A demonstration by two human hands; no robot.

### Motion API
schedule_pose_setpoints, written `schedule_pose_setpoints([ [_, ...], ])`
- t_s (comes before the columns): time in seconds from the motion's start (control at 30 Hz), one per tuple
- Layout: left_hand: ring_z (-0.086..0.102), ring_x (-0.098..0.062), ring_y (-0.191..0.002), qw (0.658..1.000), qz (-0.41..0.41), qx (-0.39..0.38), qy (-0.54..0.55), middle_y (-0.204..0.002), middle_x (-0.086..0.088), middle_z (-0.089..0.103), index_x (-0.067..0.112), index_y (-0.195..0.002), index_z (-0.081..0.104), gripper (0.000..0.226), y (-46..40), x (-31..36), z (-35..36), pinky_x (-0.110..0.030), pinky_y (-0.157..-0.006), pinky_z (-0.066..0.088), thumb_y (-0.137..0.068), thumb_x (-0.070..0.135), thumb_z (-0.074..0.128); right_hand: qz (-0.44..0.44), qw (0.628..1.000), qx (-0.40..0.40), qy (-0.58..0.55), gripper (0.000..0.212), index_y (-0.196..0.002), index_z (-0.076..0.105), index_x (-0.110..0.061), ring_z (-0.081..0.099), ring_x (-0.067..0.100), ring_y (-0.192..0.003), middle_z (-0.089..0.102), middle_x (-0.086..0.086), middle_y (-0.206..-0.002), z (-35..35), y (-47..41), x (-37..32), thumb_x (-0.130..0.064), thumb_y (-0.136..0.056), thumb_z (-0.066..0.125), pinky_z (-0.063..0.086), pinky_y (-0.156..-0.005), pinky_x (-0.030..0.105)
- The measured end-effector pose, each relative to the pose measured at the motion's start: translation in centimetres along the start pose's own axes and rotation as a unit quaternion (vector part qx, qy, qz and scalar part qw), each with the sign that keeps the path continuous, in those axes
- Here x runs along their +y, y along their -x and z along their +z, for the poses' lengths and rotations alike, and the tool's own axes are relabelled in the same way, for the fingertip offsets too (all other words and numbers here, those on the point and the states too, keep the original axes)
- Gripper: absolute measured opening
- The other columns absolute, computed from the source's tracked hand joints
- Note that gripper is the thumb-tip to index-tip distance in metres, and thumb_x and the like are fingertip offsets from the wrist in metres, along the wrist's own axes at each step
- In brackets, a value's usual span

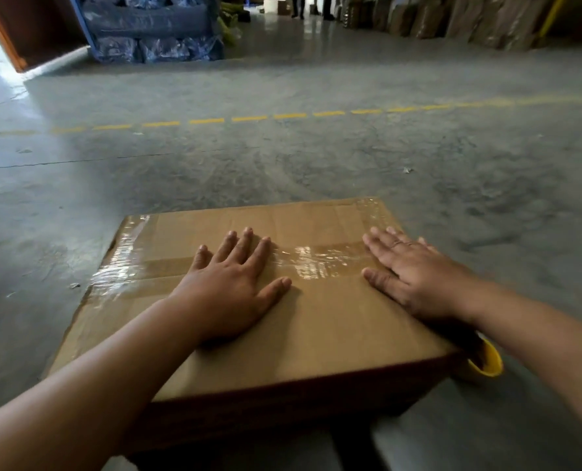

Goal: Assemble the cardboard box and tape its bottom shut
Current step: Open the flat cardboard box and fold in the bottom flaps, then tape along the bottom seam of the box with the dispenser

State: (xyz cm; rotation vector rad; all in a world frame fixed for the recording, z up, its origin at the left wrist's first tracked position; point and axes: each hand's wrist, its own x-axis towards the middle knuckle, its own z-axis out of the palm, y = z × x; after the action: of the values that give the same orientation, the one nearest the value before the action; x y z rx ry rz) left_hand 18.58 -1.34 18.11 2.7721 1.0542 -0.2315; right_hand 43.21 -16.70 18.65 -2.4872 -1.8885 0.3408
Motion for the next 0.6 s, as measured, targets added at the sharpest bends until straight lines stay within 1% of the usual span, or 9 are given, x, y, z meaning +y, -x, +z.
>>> schedule_pose_setpoints([
  [0.07,-0.021,-0.016,-0.147,1.0,0.027,-0.003,-0.011,-0.162,0.006,-0.021,0.037,-0.153,-0.014,0.087,-1.1,2.5,-0.3,-0.05,-0.12,-0.007,-0.082,0.083,0.006,0.027,0.998,-0.001,-0.058,0.078,-0.151,0.002,-0.032,-0.007,0.006,-0.143,-0.006,-0.009,-0.159,-0.4,1.0,2.5,-0.07,-0.084,0.017,0.0,-0.113,0.026],
  [0.13,-0.02,-0.017,-0.148,0.998,0.06,0.0,-0.02,-0.162,0.005,-0.02,0.037,-0.154,-0.013,0.087,-2.6,5.7,-0.3,-0.052,-0.12,-0.006,-0.083,0.083,0.006,0.067,0.989,0.014,-0.13,0.076,-0.152,0.012,-0.029,0.006,0.007,-0.144,0.007,-0.007,-0.159,-0.3,1.7,5.0,-0.066,-0.087,0.024,0.007,-0.109,0.02],
  [0.2,-0.019,-0.018,-0.149,0.996,0.089,0.005,-0.018,-0.163,0.004,-0.018,0.037,-0.154,-0.011,0.086,-4.3,9.2,-0.1,-0.053,-0.12,-0.006,-0.083,0.082,0.006,0.132,0.97,0.038,-0.201,0.076,-0.147,0.032,-0.023,0.025,0.012,-0.14,0.028,-0.004,-0.154,0.9,2.2,7.7,-0.067,-0.086,0.025,0.019,-0.11,0.024],
  [0.23,-0.019,-0.019,-0.149,0.995,0.103,0.007,-0.016,-0.163,0.003,-0.017,0.036,-0.154,-0.01,0.086,-5.0,10.9,0.0,-0.054,-0.12,-0.005,-0.083,0.082,0.006,0.169,0.96,0.04,-0.22,0.069,-0.141,0.043,-0.022,0.035,0.015,-0.136,0.04,-0.003,-0.148,2.0,2.6,9.1,-0.064,-0.089,0.028,0.026,-0.108,0.027],
  [0.33,-0.017,-0.018,-0.149,0.992,0.127,0.012,-0.007,-0.164,0.001,-0.015,0.035,-0.155,-0.007,0.085,-6.9,15.1,0.1,-0.056,-0.119,-0.004,-0.085,0.081,0.009,0.231,0.96,-0.006,-0.158,0.047,-0.118,0.064,-0.018,0.055,0.025,-0.116,0.062,0.007,-0.127,7.0,3.4,13.6,-0.05,-0.095,0.04,0.043,-0.09,0.032],
  [0.37,-0.017,-0.018,-0.149,0.992,0.128,0.016,-0.005,-0.164,0.0,-0.015,0.035,-0.155,-0.007,0.085,-7.3,16.1,0.2,-0.055,-0.119,-0.004,-0.085,0.081,0.01,0.246,0.96,-0.029,-0.132,0.043,-0.117,0.064,-0.017,0.058,0.026,-0.111,0.064,0.009,-0.123,8.6,3.7,14.9,-0.048,-0.093,0.045,0.044,-0.083,0.031],
  [0.43,-0.018,-0.018,-0.149,0.992,0.125,0.029,-0.005,-0.164,-0.001,-0.015,0.037,-0.155,-0.007,0.086,-7.8,17.0,0.6,-0.055,-0.119,-0.004,-0.084,0.083,0.008,0.295,0.944,-0.063,-0.131,0.047,-0.129,0.056,-0.02,0.057,0.026,-0.112,0.061,0.008,-0.126,11.5,4.5,17.1,-0.043,-0.088,0.055,0.04,-0.077,0.027],
  [0.5,-0.019,-0.016,-0.149,0.992,0.122,0.042,0.001,-0.164,0.001,-0.015,0.04,-0.154,-0.008,0.086,-8.0,17.1,1.0,-0.053,-0.12,-0.004,-0.082,0.085,0.006,0.321,0.934,-0.079,-0.136,0.057,-0.14,0.042,-0.022,0.053,0.028,-0.118,0.054,0.009,-0.135,14.0,4.9,18.5,-0.038,-0.087,0.056,0.04,-0.084,0.028],
  [0.6,-0.019,-0.012,-0.148,0.991,0.118,0.054,0.008,-0.164,0.004,-0.015,0.044,-0.153,-0.009,0.086,-7.8,16.9,1.3,-0.05,-0.121,-0.003,-0.079,0.087,0.003,0.311,0.94,-0.089,-0.111,0.07,-0.146,0.022,-0.017,0.054,0.035,-0.116,0.052,0.016,-0.136,17.1,4.7,19.3,-0.041,-0.086,0.049,0.044,-0.089,0.034],
])
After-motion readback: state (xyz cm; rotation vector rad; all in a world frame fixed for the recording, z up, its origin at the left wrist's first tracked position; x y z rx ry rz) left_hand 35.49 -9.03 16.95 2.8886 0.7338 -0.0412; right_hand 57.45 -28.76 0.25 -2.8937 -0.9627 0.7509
